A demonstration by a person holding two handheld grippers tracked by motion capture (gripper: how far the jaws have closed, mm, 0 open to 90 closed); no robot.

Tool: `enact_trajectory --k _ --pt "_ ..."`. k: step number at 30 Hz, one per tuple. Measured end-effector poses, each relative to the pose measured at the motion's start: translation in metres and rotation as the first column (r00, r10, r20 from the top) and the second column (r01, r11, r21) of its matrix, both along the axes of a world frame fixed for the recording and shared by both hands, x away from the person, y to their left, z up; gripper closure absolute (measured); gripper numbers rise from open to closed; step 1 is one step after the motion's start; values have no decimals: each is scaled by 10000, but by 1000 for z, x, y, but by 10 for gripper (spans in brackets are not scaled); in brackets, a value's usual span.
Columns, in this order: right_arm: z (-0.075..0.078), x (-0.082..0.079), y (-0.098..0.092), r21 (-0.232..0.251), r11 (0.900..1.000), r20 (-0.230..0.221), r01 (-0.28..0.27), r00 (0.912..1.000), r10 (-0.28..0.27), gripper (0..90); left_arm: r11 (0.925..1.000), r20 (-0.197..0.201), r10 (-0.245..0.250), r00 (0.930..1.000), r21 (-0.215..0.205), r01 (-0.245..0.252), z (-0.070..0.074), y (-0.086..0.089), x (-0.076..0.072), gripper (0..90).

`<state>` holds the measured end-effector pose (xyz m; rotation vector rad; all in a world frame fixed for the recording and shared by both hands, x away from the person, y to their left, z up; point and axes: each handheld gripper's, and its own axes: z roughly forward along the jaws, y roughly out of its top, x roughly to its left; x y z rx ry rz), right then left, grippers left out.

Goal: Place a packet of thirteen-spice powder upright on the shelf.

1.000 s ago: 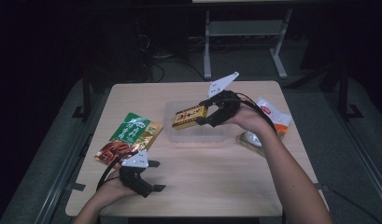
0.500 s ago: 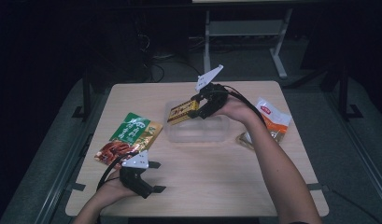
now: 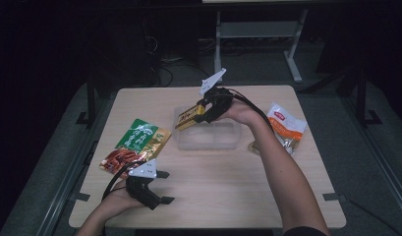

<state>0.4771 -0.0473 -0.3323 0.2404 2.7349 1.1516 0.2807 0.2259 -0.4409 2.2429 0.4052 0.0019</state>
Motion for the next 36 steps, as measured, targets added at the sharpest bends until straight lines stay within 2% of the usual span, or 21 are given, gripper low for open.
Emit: enact_trajectory --k 5,11,17,29,36 --pt "-6 5 2 25 10000 -55 -21 10000 21 319 9998 36 -104 9999 160 104 0 1 1 118" --pt "-10 9 7 70 9999 -45 -79 10000 79 318 9999 -39 -72 10000 74 72 -1 0 1 118" --pt "-15 12 11 110 9999 -58 -97 9999 97 318 9998 -31 -117 9999 166 118 -1 0 1 118" --pt "-12 13 18 437 9990 16 -122 9999 122 316 9996 -79 -165 9998 243 167 -2 -1 0 118" --pt "-8 14 28 377 9989 200 -285 9994 278 316 9995 -89 -172 9998 272 174 -2 -1 0 118"
